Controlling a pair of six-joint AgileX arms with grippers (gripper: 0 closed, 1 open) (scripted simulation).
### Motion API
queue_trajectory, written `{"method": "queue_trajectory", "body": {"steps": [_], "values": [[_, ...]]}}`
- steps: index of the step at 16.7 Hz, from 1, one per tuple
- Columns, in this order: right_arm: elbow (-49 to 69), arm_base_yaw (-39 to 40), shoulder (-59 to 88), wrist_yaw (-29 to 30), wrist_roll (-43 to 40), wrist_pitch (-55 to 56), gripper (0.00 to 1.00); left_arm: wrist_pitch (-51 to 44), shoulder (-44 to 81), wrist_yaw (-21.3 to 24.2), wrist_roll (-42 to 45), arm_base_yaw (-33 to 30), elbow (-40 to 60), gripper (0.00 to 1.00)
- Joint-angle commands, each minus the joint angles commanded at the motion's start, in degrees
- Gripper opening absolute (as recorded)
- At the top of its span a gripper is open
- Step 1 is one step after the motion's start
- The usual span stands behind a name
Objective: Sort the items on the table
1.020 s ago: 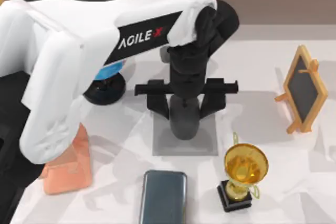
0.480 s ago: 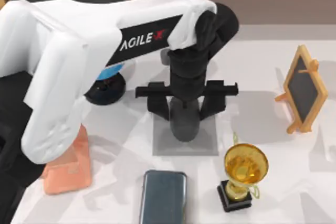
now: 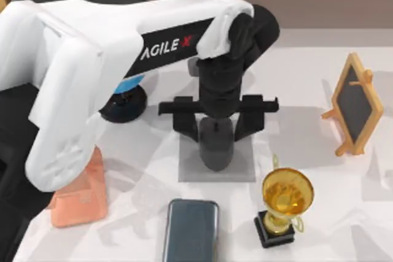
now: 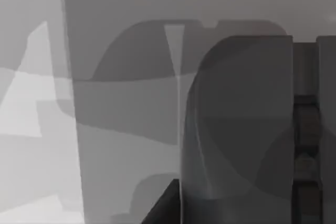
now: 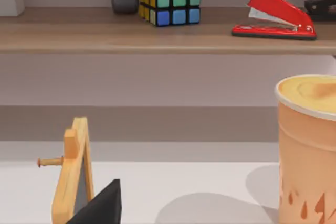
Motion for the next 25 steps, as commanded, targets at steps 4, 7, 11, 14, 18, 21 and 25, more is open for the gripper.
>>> {"method": "queue_trajectory", "body": {"steps": [4, 7, 11, 14, 18, 21, 25], "values": [[0.0, 0.0, 0.0, 0.0, 0.0, 0.0, 1.0, 0.0, 0.0, 0.0, 0.0, 0.0, 0.0, 1.0], [0.0, 0.0, 0.0, 0.0, 0.0, 0.0, 1.0, 0.0, 0.0, 0.0, 0.0, 0.0, 0.0, 1.0], [0.0, 0.0, 0.0, 0.0, 0.0, 0.0, 1.0, 0.0, 0.0, 0.0, 0.0, 0.0, 0.0, 1.0], [0.0, 0.0, 0.0, 0.0, 0.0, 0.0, 1.0, 0.3, -0.7, -0.7, -0.4, 0.0, -0.3, 1.0], [0.0, 0.0, 0.0, 0.0, 0.0, 0.0, 1.0, 3.0, -5.8, -5.7, -3.1, -0.8, -6.6, 1.0], [0.0, 0.0, 0.0, 0.0, 0.0, 0.0, 1.0, 4.3, -11.2, -6.3, -5.4, -2.3, -16.3, 1.0], [0.0, 0.0, 0.0, 0.0, 0.0, 0.0, 1.0, 3.9, -20.7, -2.8, -8.2, -5.4, -31.5, 1.0]]}}
